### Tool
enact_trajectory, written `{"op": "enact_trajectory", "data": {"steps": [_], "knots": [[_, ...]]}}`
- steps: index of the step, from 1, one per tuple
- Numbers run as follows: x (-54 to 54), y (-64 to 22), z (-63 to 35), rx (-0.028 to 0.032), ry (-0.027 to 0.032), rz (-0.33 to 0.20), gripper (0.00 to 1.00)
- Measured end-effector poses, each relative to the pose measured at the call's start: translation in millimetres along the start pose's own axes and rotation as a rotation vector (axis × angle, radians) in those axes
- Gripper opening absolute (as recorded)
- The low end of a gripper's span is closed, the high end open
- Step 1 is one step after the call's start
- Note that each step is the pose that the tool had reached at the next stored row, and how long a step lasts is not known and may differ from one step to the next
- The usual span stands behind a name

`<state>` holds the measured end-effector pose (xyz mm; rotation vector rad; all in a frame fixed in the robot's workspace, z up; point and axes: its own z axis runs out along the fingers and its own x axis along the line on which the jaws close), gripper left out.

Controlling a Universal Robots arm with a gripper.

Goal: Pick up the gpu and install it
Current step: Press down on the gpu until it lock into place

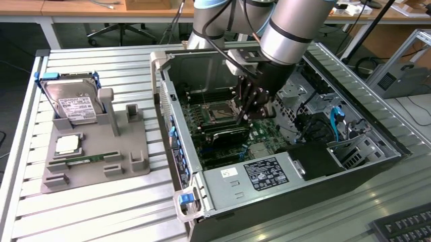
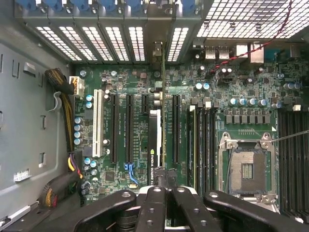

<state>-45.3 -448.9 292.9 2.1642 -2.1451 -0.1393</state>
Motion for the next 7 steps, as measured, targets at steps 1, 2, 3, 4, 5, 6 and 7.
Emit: {"op": "enact_trajectory", "data": {"steps": [1,2,3,4,5,6,7], "knots": [[0.0,0.1,-0.5,0.0001,-0.0002,0.0,0.1],[0.0,0.1,-0.5,0.0001,-0.0003,0.0,0.1],[0.0,0.1,-0.5,0.0001,-0.0003,0.0,0.1],[0.0,0.1,-0.6,0.0,-0.0001,0.0,0.1],[0.0,0.1,-0.6,0.0,-0.0001,0.0,0.1],[0.0,0.1,-0.6,0.0,-0.0001,0.0,0.1],[0.0,0.1,-0.6,0.0,-0.0001,0.0,0.1]]}}
